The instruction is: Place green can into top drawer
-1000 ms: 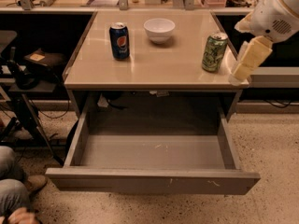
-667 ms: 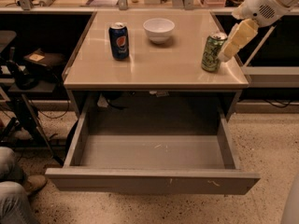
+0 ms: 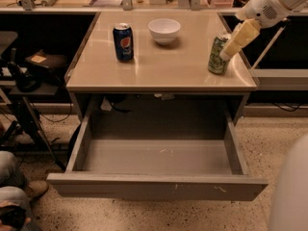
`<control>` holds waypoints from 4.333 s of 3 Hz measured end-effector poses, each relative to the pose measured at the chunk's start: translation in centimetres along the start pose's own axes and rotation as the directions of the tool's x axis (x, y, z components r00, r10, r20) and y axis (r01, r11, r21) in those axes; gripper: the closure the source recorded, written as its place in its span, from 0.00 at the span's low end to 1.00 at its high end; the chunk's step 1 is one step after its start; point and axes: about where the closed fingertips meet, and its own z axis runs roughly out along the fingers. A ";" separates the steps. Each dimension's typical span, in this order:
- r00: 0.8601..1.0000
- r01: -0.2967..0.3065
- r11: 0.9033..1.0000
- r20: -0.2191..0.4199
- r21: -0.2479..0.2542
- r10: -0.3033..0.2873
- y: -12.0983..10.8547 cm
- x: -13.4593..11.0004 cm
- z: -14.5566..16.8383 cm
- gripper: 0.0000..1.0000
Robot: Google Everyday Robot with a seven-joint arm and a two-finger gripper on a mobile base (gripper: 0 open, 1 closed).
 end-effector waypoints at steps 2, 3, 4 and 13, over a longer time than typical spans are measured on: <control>0.989 -0.055 0.998 0.137 0.019 0.052 -4.7 -2.1 3.8 0.00; 0.993 -0.036 0.998 0.112 0.043 0.031 -5.2 -2.0 4.2 0.00; 0.999 -0.014 0.998 0.035 0.069 0.012 -6.4 0.1 5.4 0.00; 0.951 -0.300 0.862 0.202 0.409 0.235 -2.6 5.2 -14.3 1.00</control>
Offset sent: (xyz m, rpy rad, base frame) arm 0.0471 0.0132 -0.0133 0.1122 -0.0273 -0.0284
